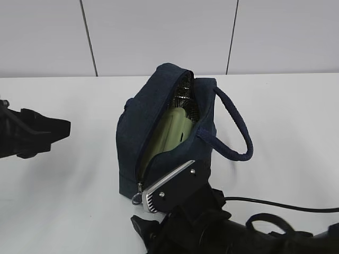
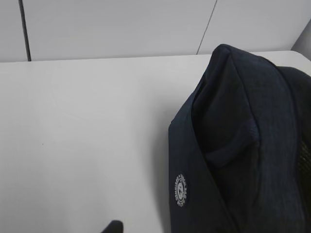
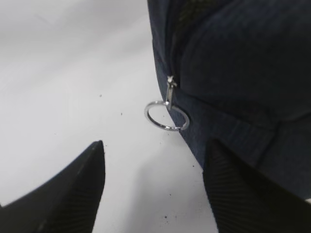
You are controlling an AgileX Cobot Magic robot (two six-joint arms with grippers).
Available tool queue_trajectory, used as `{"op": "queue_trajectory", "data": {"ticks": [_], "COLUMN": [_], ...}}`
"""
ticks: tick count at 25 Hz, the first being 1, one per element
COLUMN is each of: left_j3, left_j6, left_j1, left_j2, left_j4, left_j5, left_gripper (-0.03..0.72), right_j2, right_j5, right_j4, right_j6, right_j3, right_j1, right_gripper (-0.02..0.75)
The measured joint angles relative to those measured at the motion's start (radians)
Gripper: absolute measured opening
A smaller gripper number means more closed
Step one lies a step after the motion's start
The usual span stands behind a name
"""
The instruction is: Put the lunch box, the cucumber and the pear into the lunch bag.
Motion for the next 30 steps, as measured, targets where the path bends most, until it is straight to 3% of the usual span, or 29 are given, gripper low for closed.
{"op": "queue_trajectory", "data": {"ticks": [6,25,30], "left_j3": [0.000,0.000,0.000], "left_j6": [0.000,0.000,0.000], "left_j1": [0.000,0.000,0.000], "left_j2": [0.000,0.000,0.000], "left_j4": [-0.010,-0.025,-0.026], "left_j5": [-0.001,-0.001,-0.001], "left_gripper": [0.328,0.316,0.316], "right_j2": [0.092,0.187,0.187], "right_j5": [-0.074,-0.108,-0.112], "right_j4": [-0.039,-0.003,0.027], "right_j6": [0.043,0.052,0.052], "right_j3": [-0.027,-0.124,-0.124], "right_j1": [0.000,0.000,0.002], "right_gripper": [0.492,0.486,0.368]}}
